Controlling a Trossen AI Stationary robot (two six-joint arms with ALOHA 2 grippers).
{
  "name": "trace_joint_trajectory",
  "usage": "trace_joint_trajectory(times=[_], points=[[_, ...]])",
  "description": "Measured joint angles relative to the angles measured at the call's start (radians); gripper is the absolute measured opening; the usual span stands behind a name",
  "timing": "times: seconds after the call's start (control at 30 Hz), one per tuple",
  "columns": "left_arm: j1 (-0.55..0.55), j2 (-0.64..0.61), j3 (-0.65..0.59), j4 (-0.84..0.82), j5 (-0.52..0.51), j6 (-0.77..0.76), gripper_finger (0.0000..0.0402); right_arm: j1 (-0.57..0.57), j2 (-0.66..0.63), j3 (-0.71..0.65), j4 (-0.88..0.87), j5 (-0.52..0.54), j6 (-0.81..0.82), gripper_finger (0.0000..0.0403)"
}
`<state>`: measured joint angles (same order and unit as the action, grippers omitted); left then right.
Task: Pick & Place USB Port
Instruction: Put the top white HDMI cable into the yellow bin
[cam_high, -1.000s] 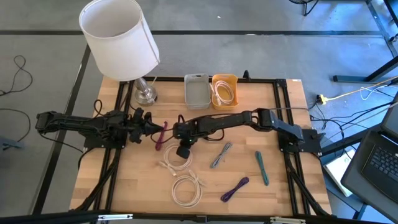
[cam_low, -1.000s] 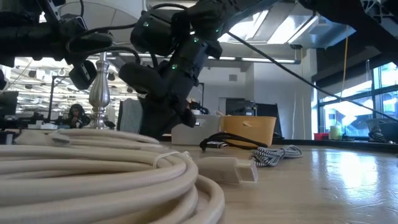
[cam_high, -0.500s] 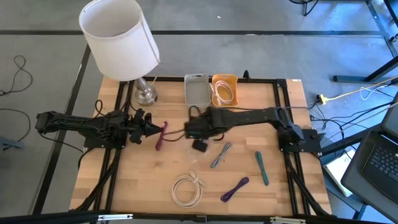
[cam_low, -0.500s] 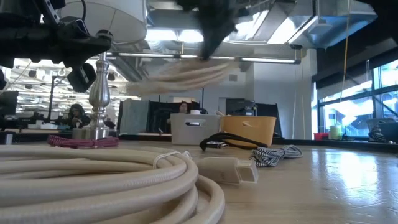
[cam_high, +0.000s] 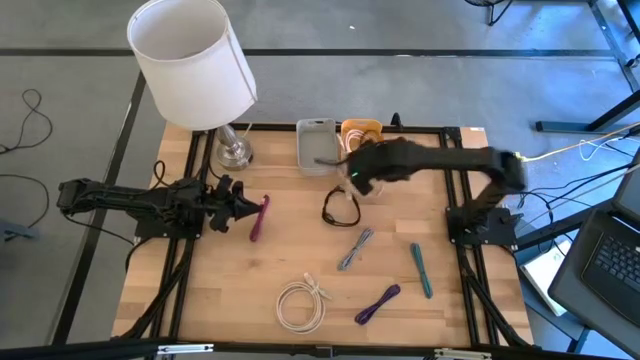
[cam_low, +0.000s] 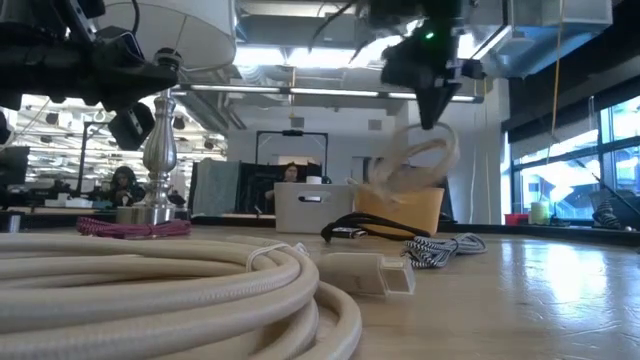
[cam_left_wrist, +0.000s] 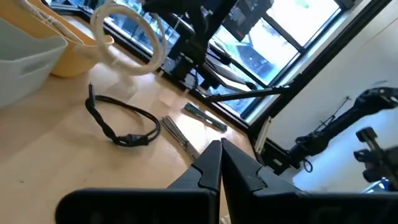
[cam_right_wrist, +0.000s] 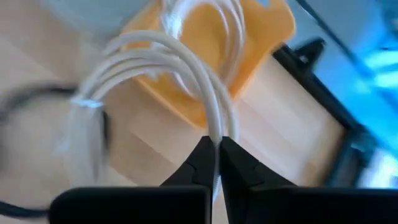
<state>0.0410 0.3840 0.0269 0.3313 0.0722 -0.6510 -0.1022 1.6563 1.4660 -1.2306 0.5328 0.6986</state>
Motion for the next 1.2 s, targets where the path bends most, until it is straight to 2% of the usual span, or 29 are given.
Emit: trace_joint_trajectory(times=[0.23,0.3,0.47,0.6,0.73,0.9,1.2], points=[[0.000,0.000,0.000,0.000,-0.019,0.004,0.0003,-0.136,-0.378,-0.233,0.426,-0.068,-0.061,0.0009],[0.000,0.000,0.000,0.000,-0.048,0.021,0.0003,-0.195,-0.459,-0.292,0.507,-0.156,-0.089,0.0009],[0.000,0.000,0.000,0.000,-0.135,0.073,0.0003,-0.395,-0.590,-0.473,0.792,-0.466,-0.128,0.0007],[0.000,0.000,0.000,0.000,-0.159,0.073,0.0003,-0.523,-0.590,-0.625,0.941,-0.698,-0.091,0.0007],[0.000,0.000,0.000,0.000,-0.159,0.073,0.0003,-0.604,-0.546,-0.743,1.067,-0.825,-0.048,0.0007],[0.000,0.000,0.000,0.000,-0.167,0.072,0.0004,-0.668,-0.477,-0.777,1.140,-0.888,-0.066,0.0007],[0.000,0.000,0.000,0.001,-0.168,0.062,0.0004,-0.750,-0.281,-0.777,1.253,-0.972,-0.107,0.0007]])
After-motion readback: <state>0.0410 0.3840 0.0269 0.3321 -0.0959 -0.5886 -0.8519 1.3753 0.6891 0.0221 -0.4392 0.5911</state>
